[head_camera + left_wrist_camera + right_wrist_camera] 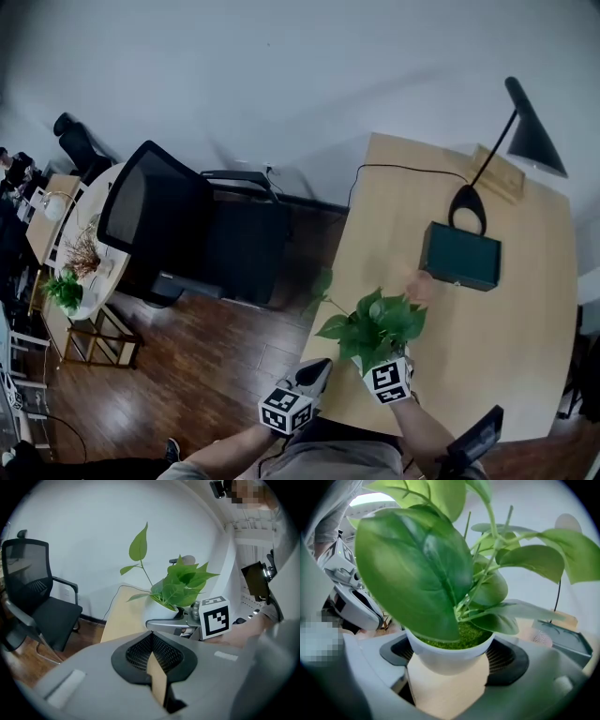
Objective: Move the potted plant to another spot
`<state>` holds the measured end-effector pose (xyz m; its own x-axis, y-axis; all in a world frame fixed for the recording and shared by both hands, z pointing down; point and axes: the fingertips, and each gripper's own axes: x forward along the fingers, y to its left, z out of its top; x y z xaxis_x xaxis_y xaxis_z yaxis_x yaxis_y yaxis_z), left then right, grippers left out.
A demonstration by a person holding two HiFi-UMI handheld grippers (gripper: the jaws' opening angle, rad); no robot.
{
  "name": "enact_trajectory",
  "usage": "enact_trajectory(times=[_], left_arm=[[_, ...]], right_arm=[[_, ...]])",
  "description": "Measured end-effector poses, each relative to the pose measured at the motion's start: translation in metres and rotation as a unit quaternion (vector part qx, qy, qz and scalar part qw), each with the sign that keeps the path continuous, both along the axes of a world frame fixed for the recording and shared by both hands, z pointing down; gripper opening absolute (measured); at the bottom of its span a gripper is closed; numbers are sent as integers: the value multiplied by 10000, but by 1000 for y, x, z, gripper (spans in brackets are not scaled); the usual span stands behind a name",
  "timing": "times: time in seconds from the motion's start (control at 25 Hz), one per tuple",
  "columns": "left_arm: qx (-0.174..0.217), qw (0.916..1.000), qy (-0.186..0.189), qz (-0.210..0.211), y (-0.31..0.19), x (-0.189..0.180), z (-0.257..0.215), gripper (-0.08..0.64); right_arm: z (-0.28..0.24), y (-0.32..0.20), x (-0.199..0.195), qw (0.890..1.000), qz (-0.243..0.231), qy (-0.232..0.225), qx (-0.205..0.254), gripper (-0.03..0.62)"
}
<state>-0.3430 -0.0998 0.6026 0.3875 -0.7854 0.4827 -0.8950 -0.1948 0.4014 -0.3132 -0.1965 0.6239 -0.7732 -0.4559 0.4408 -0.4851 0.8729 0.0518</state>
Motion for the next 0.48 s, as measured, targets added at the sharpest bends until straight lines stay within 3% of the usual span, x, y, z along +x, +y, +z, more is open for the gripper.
enact_trajectory(times=[0.24, 0.48], left_arm=[[572, 9982, 99, 133, -21, 11, -44, -8], [1274, 9908, 155, 433, -51, 34, -98, -8]], right_arm=[[-67, -3, 19, 9992, 250, -206, 233, 472], [-130, -5, 51, 9957, 657, -412, 499, 472]])
